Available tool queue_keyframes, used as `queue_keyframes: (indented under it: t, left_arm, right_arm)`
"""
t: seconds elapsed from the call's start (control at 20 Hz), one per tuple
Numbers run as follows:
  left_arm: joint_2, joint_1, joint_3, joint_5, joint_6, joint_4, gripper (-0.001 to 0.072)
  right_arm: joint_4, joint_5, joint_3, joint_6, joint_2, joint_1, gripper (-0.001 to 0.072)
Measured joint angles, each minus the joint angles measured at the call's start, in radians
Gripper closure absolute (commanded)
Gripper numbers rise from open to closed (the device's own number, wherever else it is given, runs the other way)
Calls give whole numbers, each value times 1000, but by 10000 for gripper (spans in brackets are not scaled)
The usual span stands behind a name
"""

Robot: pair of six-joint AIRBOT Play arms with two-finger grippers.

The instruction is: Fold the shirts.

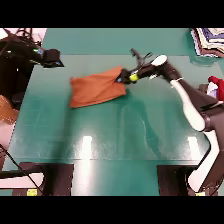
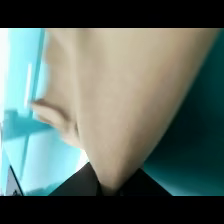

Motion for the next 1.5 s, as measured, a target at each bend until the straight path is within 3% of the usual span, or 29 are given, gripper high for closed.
queue_keyframes:
  t: [0.45,0.8,1.5]
  left_arm:
    - [0,-278,0,93,8,3,680]
    - [0,-348,0,159,8,-1,680]
    - [0,-357,0,173,8,-4,680]
  right_arm:
    - [-163,32,-108,4,313,-549,696]
    - [-177,26,-141,4,373,-928,696]
    - [-170,75,174,-10,428,-1081,696]
